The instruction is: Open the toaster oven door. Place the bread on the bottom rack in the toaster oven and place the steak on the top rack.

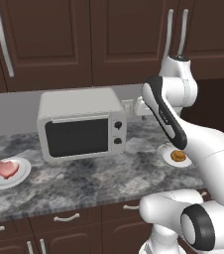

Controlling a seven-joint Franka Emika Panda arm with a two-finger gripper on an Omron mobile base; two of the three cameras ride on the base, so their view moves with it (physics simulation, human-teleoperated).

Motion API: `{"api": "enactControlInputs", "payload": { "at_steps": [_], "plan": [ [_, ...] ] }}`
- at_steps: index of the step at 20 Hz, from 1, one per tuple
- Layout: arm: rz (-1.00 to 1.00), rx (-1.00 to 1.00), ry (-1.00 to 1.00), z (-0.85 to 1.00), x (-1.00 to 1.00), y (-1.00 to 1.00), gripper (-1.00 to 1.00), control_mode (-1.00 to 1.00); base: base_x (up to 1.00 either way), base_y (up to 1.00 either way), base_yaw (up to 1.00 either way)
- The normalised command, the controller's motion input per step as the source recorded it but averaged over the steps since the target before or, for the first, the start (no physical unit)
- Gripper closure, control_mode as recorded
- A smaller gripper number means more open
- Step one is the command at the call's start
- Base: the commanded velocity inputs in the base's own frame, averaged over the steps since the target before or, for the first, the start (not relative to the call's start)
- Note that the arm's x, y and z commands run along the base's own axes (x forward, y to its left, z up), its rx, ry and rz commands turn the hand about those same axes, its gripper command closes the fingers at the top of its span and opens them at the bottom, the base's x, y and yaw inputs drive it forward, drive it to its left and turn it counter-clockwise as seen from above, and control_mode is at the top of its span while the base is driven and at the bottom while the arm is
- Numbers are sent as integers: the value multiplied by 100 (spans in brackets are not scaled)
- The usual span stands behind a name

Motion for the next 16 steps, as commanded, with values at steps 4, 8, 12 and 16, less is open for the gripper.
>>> {"api": "enactControlInputs", "payload": {
  "at_steps": [4,8,12,16],
  "plan": [
    [0,0,0,0,0,0,-100,-100,0,0,0],
    [0,0,0,0,0,0,-100,-100,0,0,0],
    [0,0,0,0,0,0,-100,-100,0,0,0],
    [1,0,-1,-3,-7,3,-100,-100,0,0,0]
  ]
}}
